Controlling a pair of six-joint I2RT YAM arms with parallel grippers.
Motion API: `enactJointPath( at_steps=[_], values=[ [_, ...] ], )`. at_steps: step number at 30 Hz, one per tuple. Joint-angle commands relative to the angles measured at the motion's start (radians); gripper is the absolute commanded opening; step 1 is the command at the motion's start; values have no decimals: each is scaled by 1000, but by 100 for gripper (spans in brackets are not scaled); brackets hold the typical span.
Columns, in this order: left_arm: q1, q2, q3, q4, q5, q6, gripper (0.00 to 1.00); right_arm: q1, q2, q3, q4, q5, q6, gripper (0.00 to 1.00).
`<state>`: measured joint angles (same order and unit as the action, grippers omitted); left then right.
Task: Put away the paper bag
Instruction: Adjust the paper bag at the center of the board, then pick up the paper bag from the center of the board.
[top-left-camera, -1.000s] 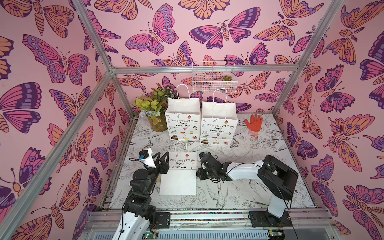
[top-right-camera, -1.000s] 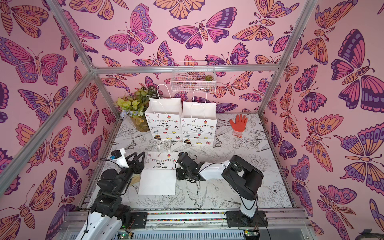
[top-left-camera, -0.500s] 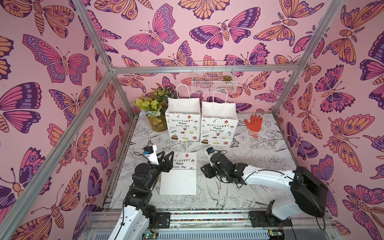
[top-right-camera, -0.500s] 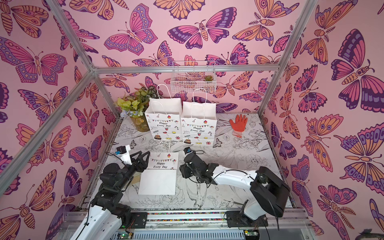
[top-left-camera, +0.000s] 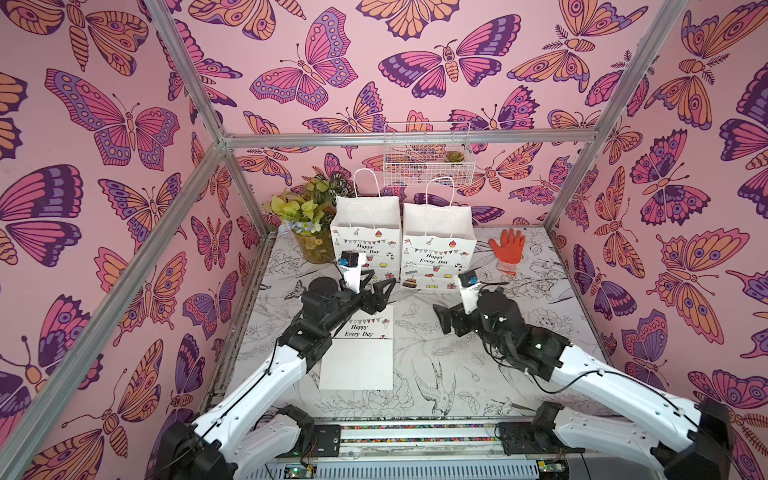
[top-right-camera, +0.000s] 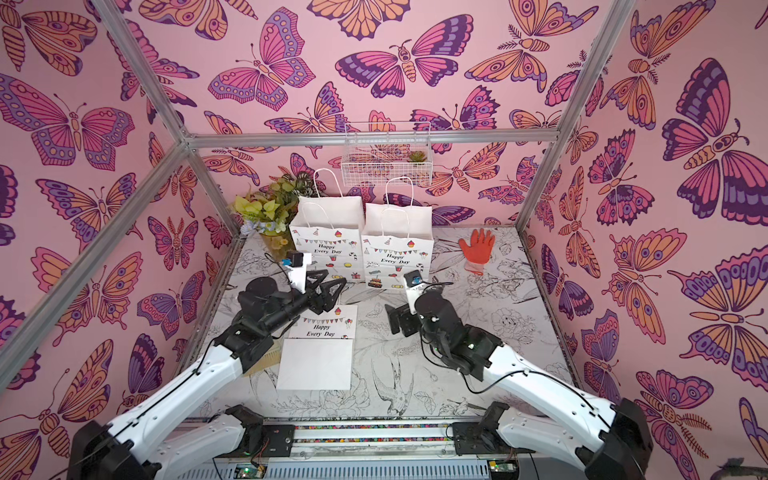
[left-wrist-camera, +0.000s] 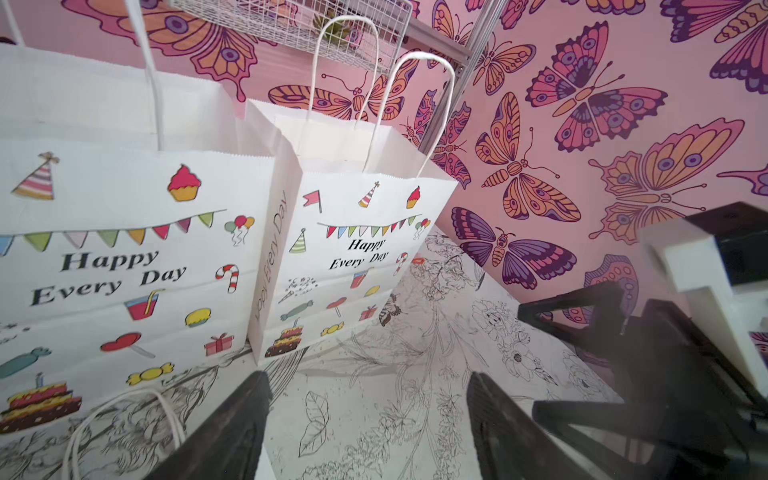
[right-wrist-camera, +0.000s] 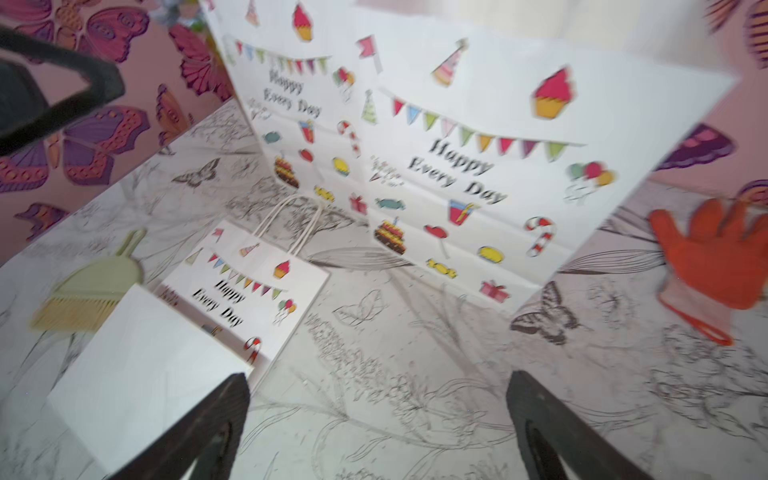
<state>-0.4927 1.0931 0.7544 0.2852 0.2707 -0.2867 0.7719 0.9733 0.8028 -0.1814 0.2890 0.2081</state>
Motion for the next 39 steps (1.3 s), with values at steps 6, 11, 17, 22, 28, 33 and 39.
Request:
enactJointPath(
  at_steps=[6, 11, 17, 22, 28, 33, 39],
  values=[
    [-33, 149, 26, 162, 24, 71, 78, -312, -102, -41, -6, -220, -102, 99],
    [-44, 164, -26, 208, 12, 78, 78, -433, -27, -40, 88, -306, -97, 99],
    [-55, 243, 9, 220, -4, 99, 79, -455, 131, 35, 197, -415, -119, 98],
    [-61, 316, 72, 217, 8, 114, 79, -456, 255, 96, 269, -458, -125, 93],
    [-66, 334, 57, 218, 5, 122, 79, -457, 356, 175, 296, -434, -159, 91],
    [-65, 327, 47, 217, 1, 122, 78, -457, 408, 217, 308, -426, -178, 88],
    [-66, 328, 39, 216, 8, 114, 78, -461, 451, 250, 328, -434, -179, 83]
  ],
)
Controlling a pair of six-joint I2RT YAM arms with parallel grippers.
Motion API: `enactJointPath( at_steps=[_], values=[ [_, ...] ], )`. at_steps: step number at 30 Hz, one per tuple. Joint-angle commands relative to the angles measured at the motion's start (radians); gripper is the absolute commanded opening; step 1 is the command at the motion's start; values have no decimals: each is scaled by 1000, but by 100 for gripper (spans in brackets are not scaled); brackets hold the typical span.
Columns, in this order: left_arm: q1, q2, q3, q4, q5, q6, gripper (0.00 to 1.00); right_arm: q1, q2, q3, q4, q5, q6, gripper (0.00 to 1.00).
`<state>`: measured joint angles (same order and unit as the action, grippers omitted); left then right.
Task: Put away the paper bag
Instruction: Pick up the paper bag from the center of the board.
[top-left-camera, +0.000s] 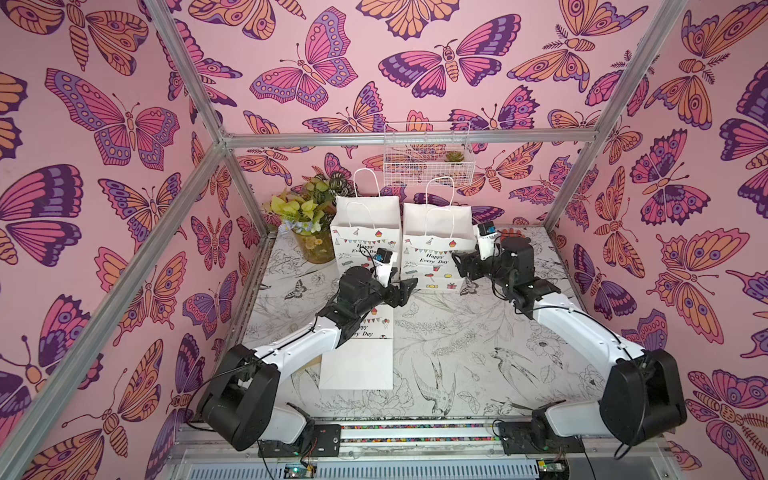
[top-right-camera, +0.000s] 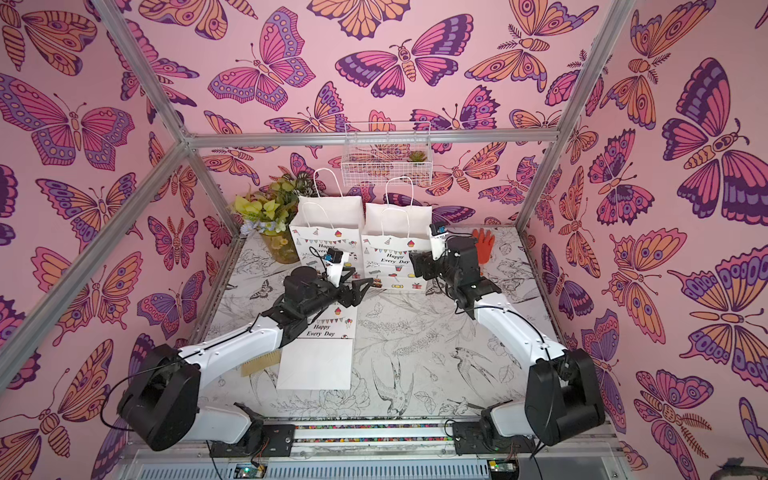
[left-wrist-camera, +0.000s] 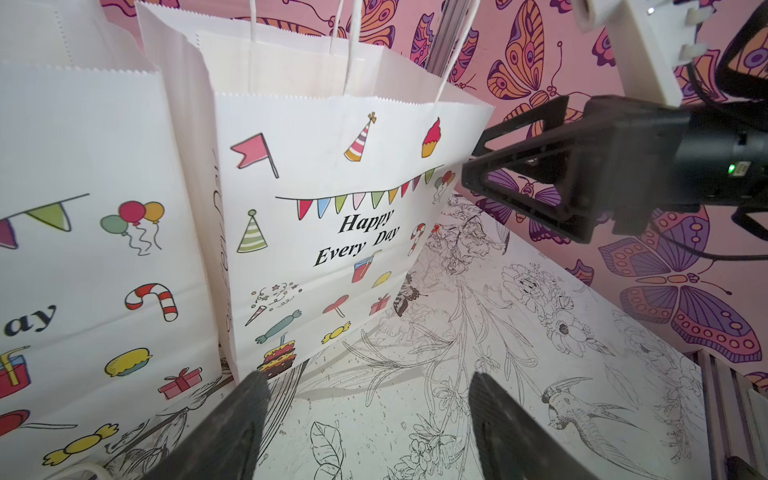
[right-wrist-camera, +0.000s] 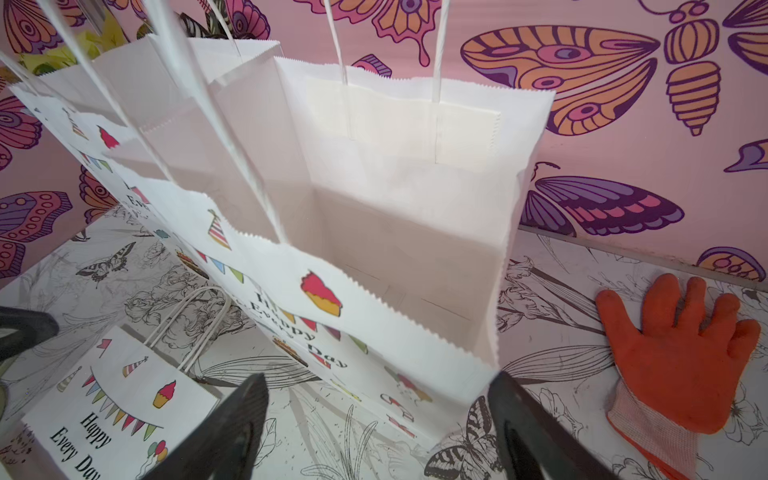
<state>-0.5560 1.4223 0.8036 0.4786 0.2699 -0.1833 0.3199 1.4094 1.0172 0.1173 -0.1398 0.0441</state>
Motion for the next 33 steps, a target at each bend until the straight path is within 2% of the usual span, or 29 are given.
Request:
enactJointPath(
  at_steps=[1, 10, 12, 27, 33],
  values=[
    [-2, -1, -13, 23, 11, 9, 78, -10, 20, 35, 36, -5, -15, 82],
    [-3, -5, -22, 9, 30, 3, 78, -25, 88, 57, 93, -36, -9, 76],
    [-5, -8, -27, 4, 36, 3, 78, -28, 103, 69, 107, -49, -2, 72],
    [-15, -15, -32, -13, 46, -4, 78, -32, 143, 100, 164, -127, 44, 18],
    [-30, -52, -45, -13, 25, -8, 78, -33, 98, 87, 69, -182, 57, 0]
  ],
)
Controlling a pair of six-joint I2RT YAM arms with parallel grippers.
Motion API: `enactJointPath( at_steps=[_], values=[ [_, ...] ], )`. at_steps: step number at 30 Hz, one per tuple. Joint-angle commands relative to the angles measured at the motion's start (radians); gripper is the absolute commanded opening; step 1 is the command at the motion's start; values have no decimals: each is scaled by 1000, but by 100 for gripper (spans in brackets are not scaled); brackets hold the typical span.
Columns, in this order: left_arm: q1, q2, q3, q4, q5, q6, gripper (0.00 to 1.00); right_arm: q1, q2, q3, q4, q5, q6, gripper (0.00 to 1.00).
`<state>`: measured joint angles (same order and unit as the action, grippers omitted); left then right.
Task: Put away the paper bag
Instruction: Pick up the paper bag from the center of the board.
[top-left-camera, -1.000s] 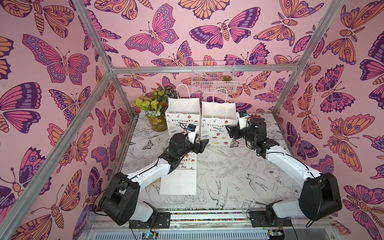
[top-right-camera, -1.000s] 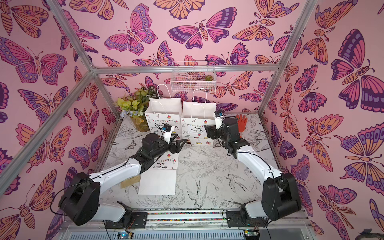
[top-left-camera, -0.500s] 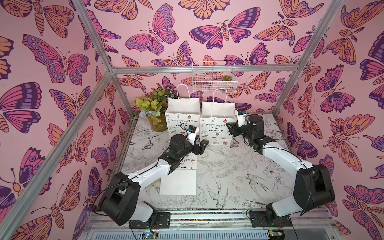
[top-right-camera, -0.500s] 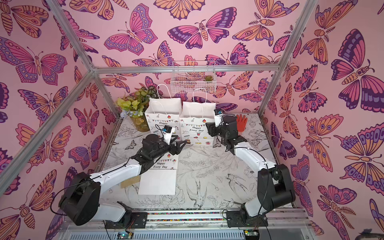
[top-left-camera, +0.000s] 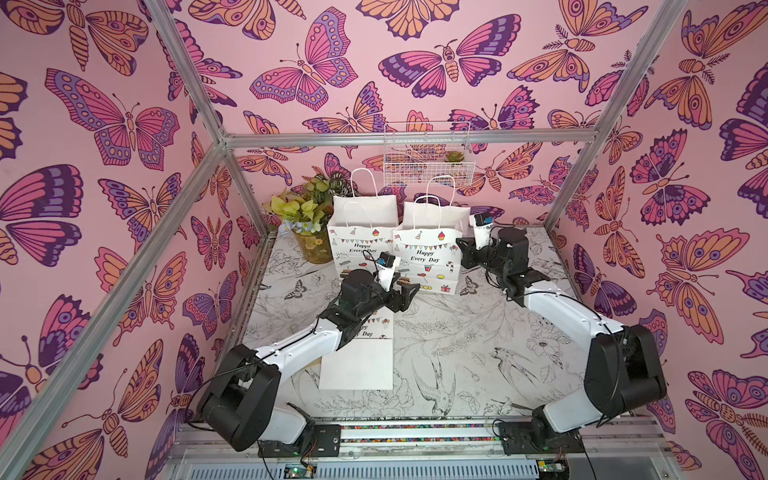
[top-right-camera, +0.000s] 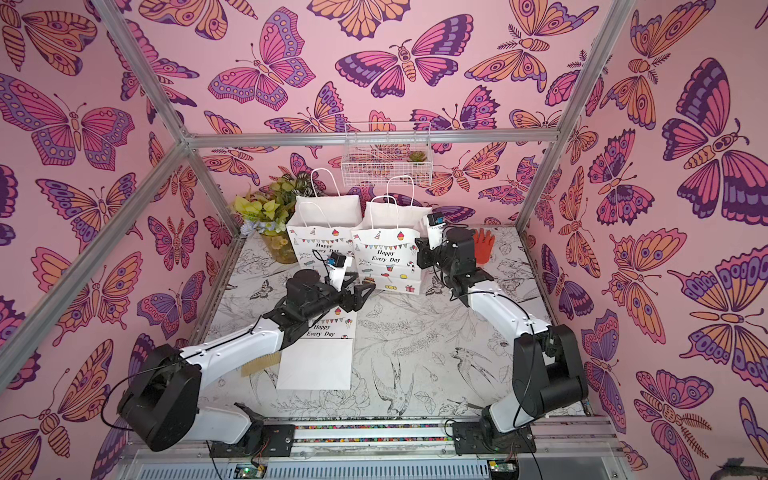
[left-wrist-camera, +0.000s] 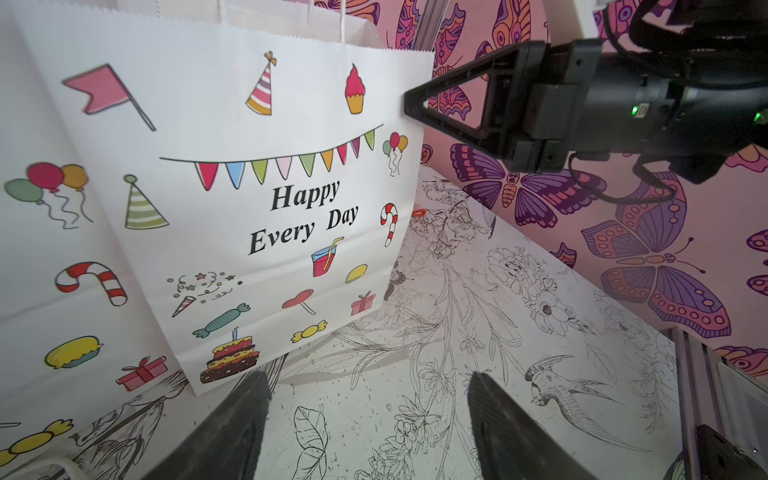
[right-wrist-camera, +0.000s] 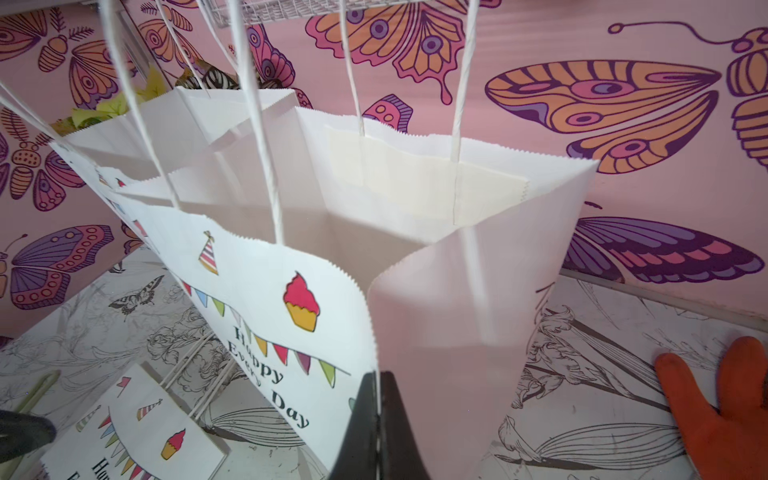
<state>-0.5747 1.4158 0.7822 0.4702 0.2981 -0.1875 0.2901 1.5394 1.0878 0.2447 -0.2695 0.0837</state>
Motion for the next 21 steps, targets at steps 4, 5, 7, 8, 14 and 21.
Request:
enactJointPath(
  at_steps=[4, 5, 7, 8, 14, 21],
  values=[
    [-29, -132, -51, -5, -50, -19, 77, -2, -130, -10, -180, -55, 31, 0],
    [-30, -195, -60, -6, -58, -26, 77, -3, -162, -14, -217, -53, 33, 0],
    [-32, -260, -85, -5, -74, -45, 77, -3, -218, -15, -295, -53, 36, 0],
    [-32, -299, -100, -5, -83, -55, 77, -3, -247, -10, -341, -58, 38, 0],
    [-31, -532, -132, -165, -159, -83, 76, -3, -376, 37, -590, -122, 54, 0],
    [99, -699, -102, -486, -170, -127, 76, -3, -455, 95, -782, -245, 70, 0]
  ],
)
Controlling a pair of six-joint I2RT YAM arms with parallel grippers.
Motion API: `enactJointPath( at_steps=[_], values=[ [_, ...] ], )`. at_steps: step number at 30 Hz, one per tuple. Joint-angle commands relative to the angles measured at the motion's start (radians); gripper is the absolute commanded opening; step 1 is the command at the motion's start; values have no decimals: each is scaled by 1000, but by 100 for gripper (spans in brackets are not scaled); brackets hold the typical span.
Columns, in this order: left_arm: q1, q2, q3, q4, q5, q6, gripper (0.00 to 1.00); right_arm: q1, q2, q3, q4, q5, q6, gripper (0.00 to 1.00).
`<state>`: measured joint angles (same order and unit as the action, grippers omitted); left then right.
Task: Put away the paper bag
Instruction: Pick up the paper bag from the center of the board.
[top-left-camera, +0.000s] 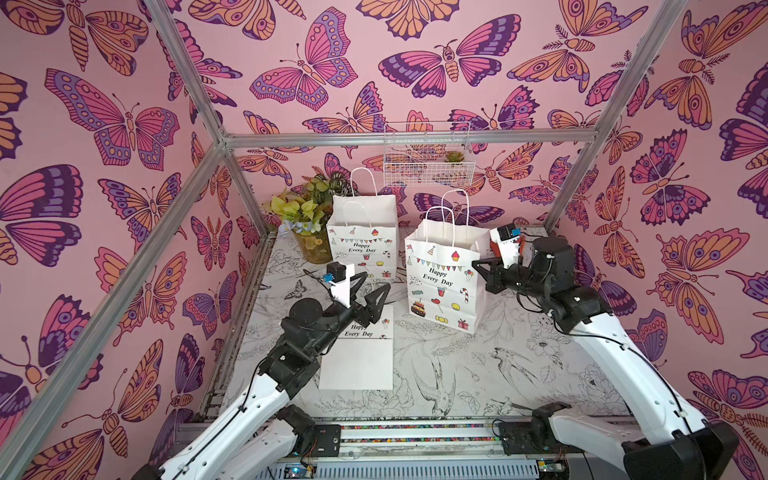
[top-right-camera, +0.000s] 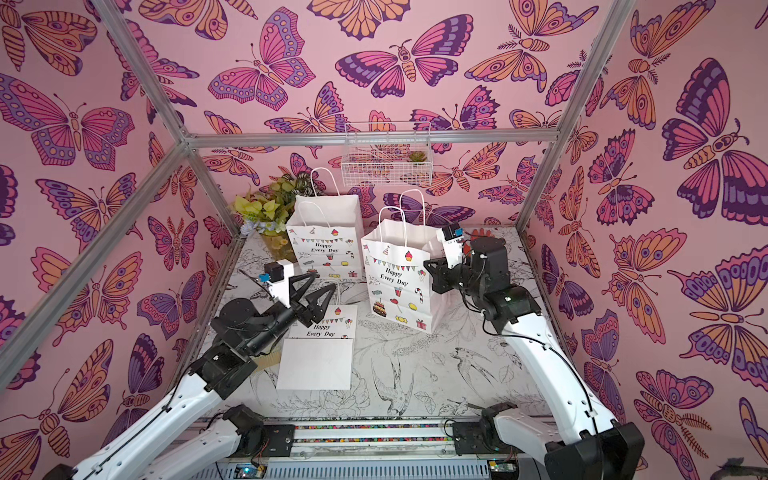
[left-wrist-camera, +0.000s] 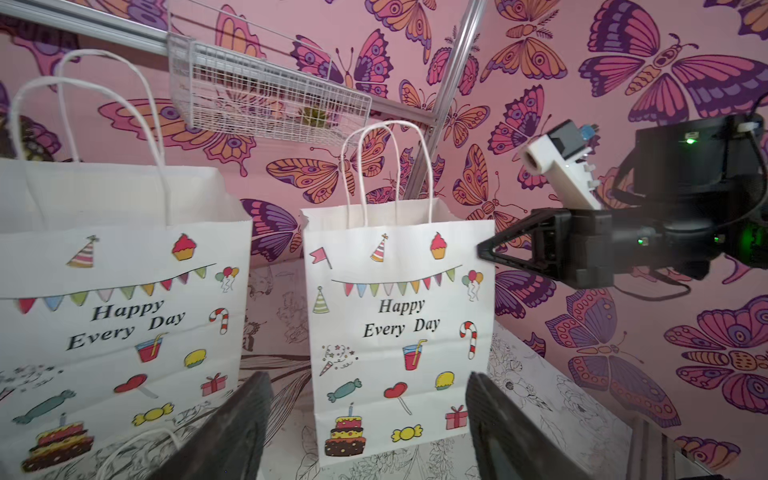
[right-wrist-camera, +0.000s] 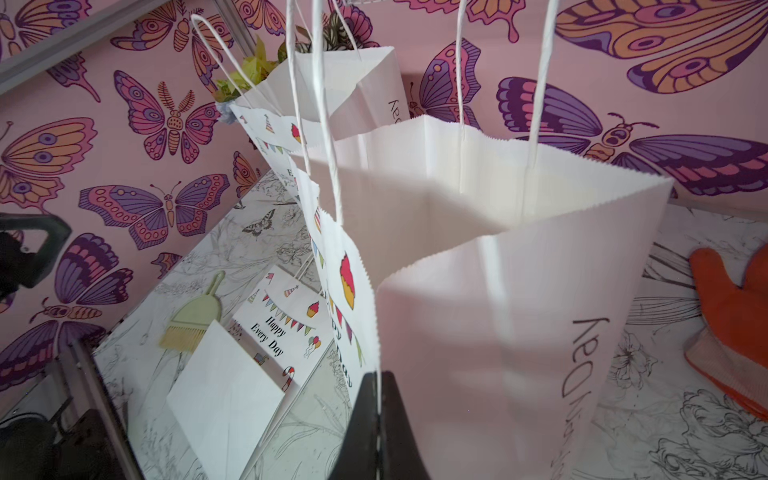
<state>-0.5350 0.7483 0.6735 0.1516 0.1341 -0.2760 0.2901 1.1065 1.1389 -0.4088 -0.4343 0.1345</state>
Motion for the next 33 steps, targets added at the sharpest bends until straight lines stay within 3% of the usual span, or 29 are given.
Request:
enactJointPath(
  at_steps=[1, 5, 10, 15, 21, 28, 33],
  values=[
    [114, -47, -5, -182, 40, -61, 76, -3, -27, 56, -147, -114, 27, 0],
    [336, -82, -75, -136, 290, -137, 76, -3, -21, 127, -210, -259, 55, 0],
    [458, -61, -177, 9, 497, -148, 77, -3, 5, 222, -219, -460, 114, 0],
    [477, -3, -201, 93, 596, -161, 78, -2, 14, 265, -90, -655, 231, 0],
    [476, 35, -227, 194, 665, -197, 86, -2, 20, 271, 212, -837, 471, 0],
    [454, 108, -229, 366, 810, -291, 93, -3, 30, 292, 474, -910, 657, 0],
    [370, 156, -202, 386, 837, -282, 100, -3, 55, 314, 609, -915, 767, 0]
  ],
)
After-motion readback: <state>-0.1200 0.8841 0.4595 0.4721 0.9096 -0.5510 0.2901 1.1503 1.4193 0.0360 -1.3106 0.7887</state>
